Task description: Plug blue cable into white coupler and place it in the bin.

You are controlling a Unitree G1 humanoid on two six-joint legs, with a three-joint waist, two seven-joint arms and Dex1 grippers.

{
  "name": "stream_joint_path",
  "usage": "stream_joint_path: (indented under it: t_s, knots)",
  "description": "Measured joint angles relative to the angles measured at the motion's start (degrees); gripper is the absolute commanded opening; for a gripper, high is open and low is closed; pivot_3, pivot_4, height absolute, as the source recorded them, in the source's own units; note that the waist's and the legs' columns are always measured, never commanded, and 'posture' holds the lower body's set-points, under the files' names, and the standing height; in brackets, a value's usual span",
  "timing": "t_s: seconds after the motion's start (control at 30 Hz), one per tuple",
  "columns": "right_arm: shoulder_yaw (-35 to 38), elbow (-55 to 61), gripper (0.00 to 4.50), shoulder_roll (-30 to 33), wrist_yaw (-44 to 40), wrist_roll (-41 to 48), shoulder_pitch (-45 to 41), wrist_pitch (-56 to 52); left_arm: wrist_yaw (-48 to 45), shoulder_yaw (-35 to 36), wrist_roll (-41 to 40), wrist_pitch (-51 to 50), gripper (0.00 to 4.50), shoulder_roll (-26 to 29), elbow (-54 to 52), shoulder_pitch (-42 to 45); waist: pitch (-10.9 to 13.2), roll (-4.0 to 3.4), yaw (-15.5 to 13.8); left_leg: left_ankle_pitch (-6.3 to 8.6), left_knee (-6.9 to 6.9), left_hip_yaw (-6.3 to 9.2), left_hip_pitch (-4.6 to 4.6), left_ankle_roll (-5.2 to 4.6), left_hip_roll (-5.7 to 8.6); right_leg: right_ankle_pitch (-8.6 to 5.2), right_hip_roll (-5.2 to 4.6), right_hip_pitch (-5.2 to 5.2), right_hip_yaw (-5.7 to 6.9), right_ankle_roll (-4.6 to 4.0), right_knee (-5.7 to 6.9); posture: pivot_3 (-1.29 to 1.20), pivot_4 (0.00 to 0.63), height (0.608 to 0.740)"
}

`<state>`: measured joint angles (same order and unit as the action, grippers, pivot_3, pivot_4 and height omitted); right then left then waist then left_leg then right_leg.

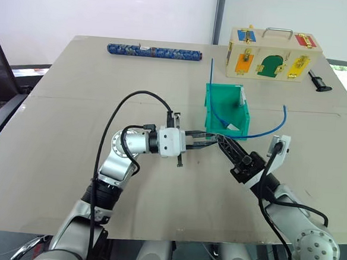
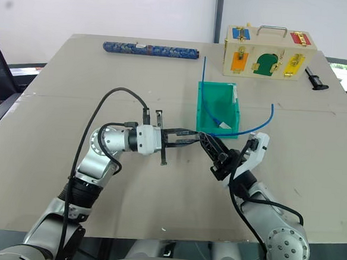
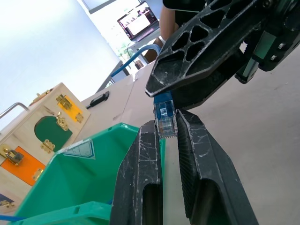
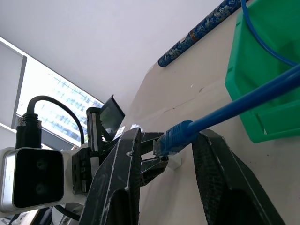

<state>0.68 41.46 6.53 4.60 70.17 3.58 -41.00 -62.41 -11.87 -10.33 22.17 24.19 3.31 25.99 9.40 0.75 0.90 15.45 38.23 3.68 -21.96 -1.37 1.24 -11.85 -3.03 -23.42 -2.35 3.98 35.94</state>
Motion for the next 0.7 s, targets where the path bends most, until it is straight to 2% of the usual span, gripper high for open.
stream_joint_path:
  t_s: [0.3, 0.33, 0.37, 0.43, 0.7]
  knots:
    - [-0.32, -0.43, 1.49, 1.08, 0.0, 0.68, 0.0, 1.3, 0.01, -0.02, -0.04, 0.11, 0.0, 0.11, 0.01, -0.35, 0.0, 0.0, 0.0, 0.0, 0.0, 0.0, 0.0, 0.0, -0.01, 0.0, 0.0, 0.0, 0.0, 0.0, 0.0, 0.0, 0.15, 0.74]
    - [-0.32, -0.52, 0.97, 1.25, -0.01, 0.9, -0.02, 1.33, 0.01, -0.04, -0.04, 0.17, 0.0, 0.11, 0.03, -0.35, 0.0, 0.0, 0.01, 0.0, 0.0, 0.0, 0.0, 0.0, -0.01, 0.0, 0.0, 0.0, 0.0, 0.0, 0.0, 0.0, 0.15, 0.74]
    - [-0.33, -0.72, 0.81, 1.33, 0.0, 1.09, -0.06, 1.34, 0.01, -0.04, -0.06, 0.25, 0.0, 0.11, 0.04, -0.35, 0.0, 0.0, 0.01, 0.0, 0.0, 0.0, 0.0, 0.0, -0.01, 0.0, 0.0, 0.0, 0.0, 0.0, 0.0, 0.0, 0.15, 0.74]
    - [-0.33, -1.52, 0.07, 1.74, 0.23, 1.74, -0.08, 1.42, -0.02, -0.06, -0.02, 0.65, 0.0, 0.13, 0.13, -0.39, 0.0, 0.0, 0.0, 0.0, 0.0, -0.01, 0.0, 0.0, -0.01, 0.0, -0.01, 0.0, 0.0, 0.0, 0.0, 0.0, 0.15, 0.74]
    - [-0.75, -1.57, 0.07, 2.81, 0.69, 2.49, -0.39, 1.67, 0.0, -0.05, -0.18, 1.2, 0.0, 0.12, 0.58, -0.75, 0.0, 0.0, 0.0, 0.0, 0.0, -0.01, -0.01, 0.0, -0.01, 0.0, 0.0, 0.0, -0.01, 0.0, -0.01, 0.0, 0.15, 0.74]
